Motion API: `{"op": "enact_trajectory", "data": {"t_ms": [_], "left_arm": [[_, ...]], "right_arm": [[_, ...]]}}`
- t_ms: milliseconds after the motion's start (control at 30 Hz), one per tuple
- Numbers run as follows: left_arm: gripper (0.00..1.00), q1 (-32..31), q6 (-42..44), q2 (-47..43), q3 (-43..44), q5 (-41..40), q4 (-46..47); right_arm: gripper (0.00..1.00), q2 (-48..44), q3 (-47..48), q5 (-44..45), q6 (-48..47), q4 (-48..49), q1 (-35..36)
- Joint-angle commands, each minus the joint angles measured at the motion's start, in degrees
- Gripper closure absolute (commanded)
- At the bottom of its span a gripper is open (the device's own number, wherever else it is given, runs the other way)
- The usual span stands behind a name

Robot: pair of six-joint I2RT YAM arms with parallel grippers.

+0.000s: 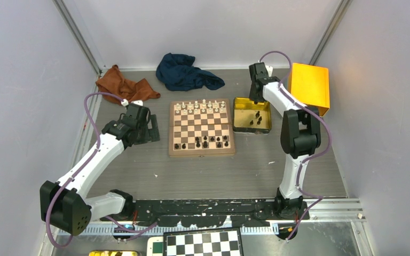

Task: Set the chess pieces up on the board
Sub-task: Pick up the chess piece from the storage box.

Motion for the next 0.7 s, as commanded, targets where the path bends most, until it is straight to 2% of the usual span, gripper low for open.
{"op": "enact_trajectory", "data": {"t_ms": [0, 300, 667], "left_arm": [[0.00, 0.3, 0.6, -1.8, 1.7, 0.8, 1.6], [0.00, 0.3, 0.5, -2.9, 0.6, 1.7, 2.3], [0.00, 0.3, 0.4, -3.9, -0.3, 2.9, 2.7]], "right_arm": [[0.99, -7.3, 0.3, 0.1, -1.2, -0.8, 2.7], [0.99, -15.2, -3.3, 1.9, -1.4, -3.8, 13.1], [0.99, -25.3, -11.9, 4.4, 3.7, -6.7, 26.9]]}}
